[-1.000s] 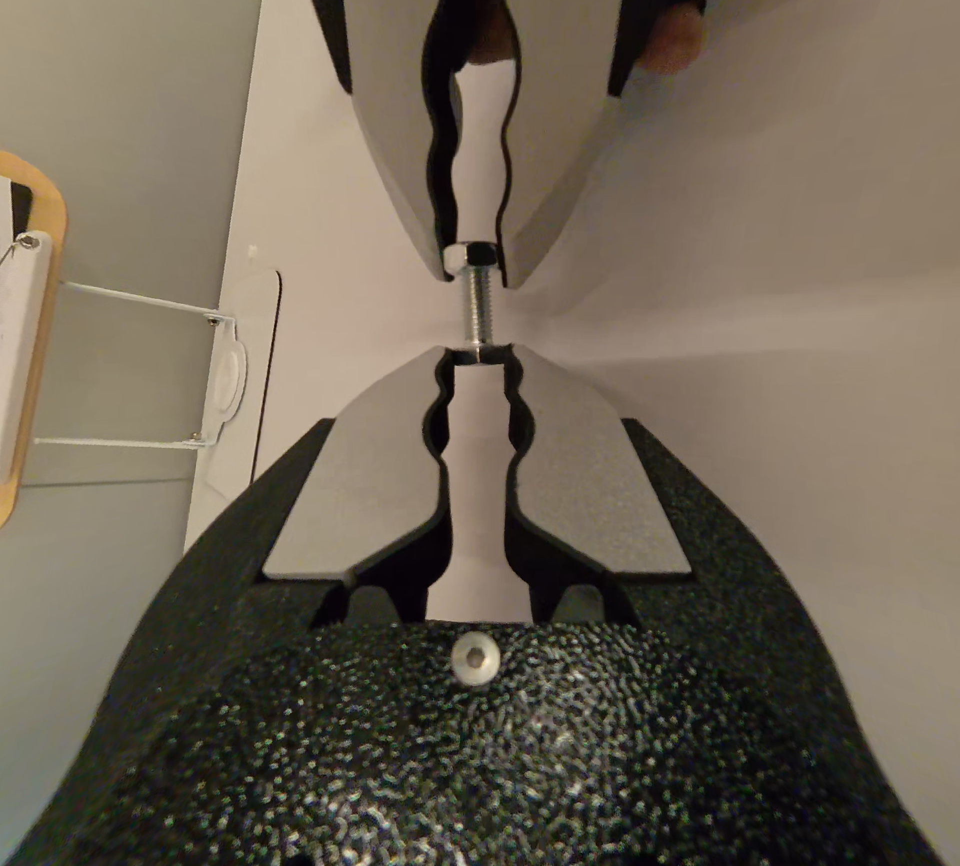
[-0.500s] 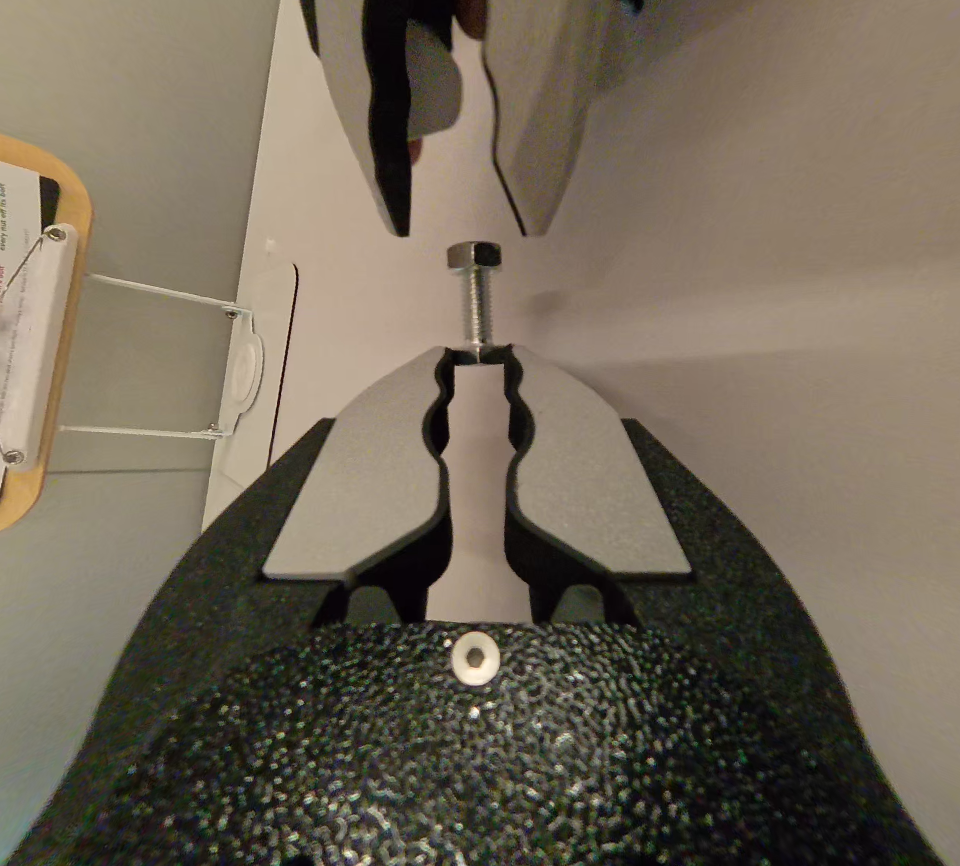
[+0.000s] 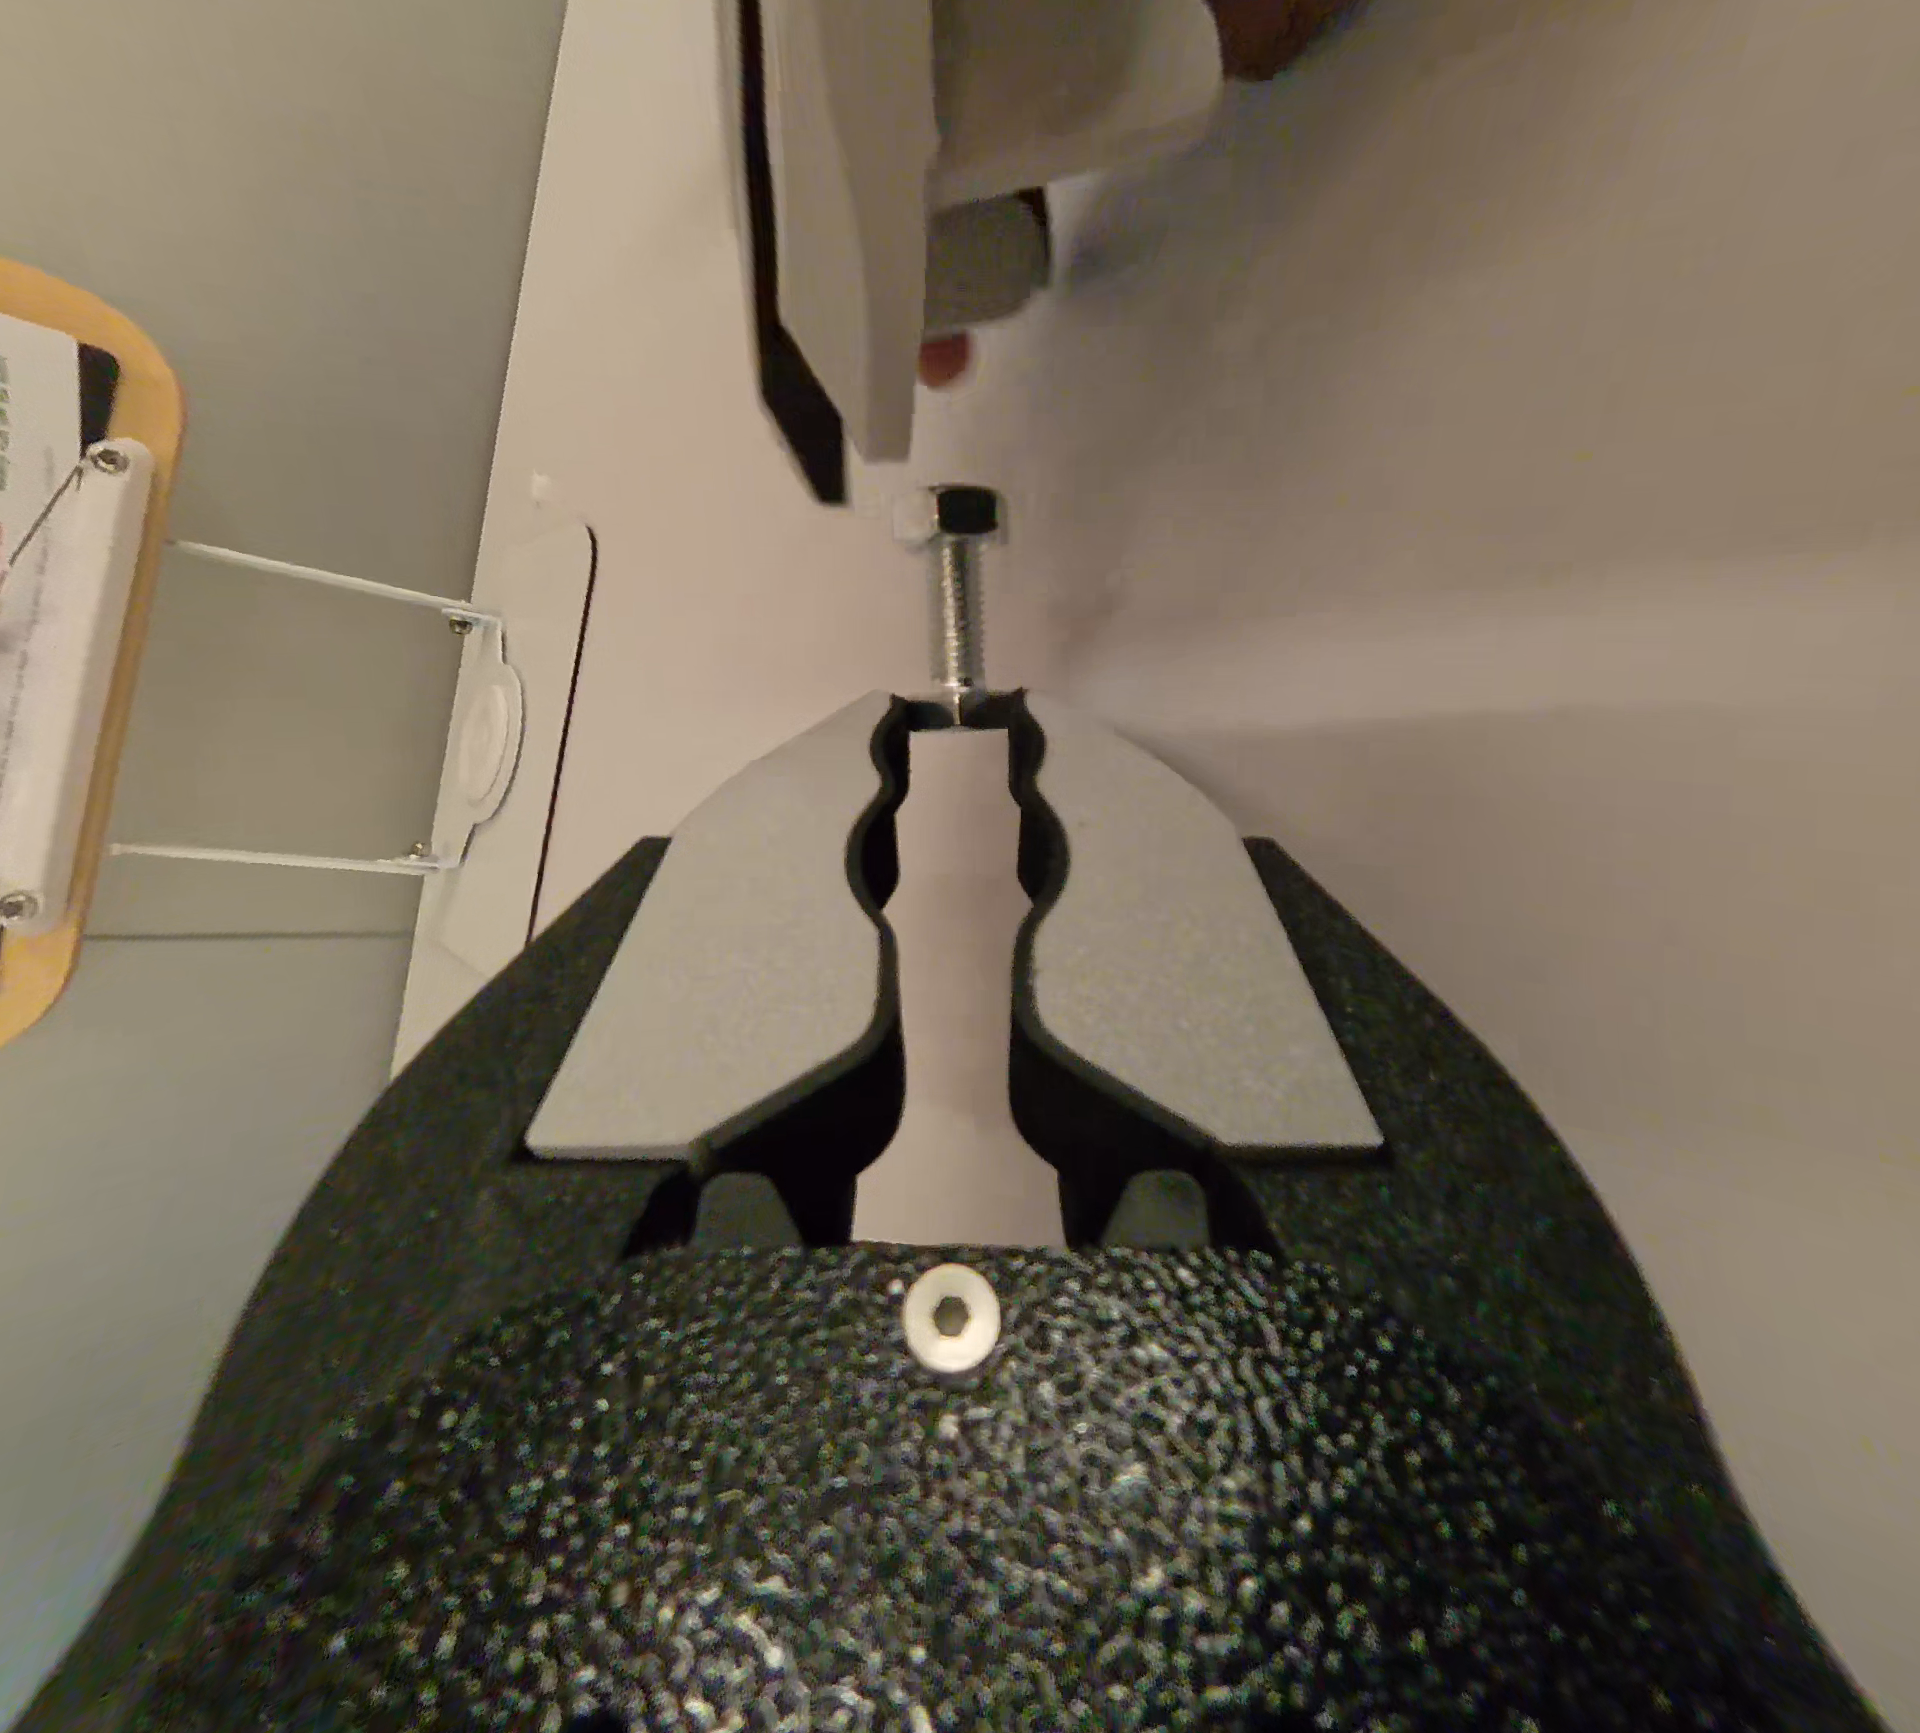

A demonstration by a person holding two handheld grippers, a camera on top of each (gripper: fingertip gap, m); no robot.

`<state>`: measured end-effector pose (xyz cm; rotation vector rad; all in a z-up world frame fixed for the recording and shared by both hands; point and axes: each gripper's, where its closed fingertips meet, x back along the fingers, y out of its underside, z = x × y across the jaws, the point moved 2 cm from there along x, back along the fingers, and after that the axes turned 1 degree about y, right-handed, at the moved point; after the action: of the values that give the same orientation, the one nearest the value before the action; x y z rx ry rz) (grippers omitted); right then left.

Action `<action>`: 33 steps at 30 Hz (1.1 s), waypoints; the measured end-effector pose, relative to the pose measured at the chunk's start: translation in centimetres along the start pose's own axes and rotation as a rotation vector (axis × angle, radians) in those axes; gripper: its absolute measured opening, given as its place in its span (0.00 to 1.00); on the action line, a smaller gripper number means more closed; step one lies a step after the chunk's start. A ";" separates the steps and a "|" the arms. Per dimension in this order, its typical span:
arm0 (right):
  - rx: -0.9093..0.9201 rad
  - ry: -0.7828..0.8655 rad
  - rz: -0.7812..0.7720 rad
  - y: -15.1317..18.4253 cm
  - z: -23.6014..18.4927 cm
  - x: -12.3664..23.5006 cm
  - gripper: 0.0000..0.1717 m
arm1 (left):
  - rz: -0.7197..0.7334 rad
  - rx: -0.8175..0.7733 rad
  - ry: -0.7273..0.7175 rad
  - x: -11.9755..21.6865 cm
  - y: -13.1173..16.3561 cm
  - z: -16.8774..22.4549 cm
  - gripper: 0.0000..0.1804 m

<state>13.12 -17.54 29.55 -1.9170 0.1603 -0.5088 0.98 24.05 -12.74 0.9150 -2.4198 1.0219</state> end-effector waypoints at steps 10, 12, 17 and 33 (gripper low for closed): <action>0.823 0.229 -0.098 1.4 -1.8 -0.4 0.17 | 0.060 0.110 0.060 0.2 -0.5 0.1 0.10; 0.753 0.211 -0.159 2.2 -1.7 -0.6 0.06 | 0.054 0.058 0.044 0.1 -0.6 0.2 0.10; -0.065 -0.013 -0.234 3.2 -1.9 -0.9 0.05 | -0.011 -0.071 -0.017 -0.4 0.1 0.3 0.10; 0.651 0.190 -0.107 1.6 -2.0 -0.6 0.11 | 0.042 0.010 0.003 -0.2 -0.3 -0.1 0.10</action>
<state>11.95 -19.66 28.54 -1.2454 0.0076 -0.7151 1.39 24.05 -12.61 0.8685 -2.4433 1.0504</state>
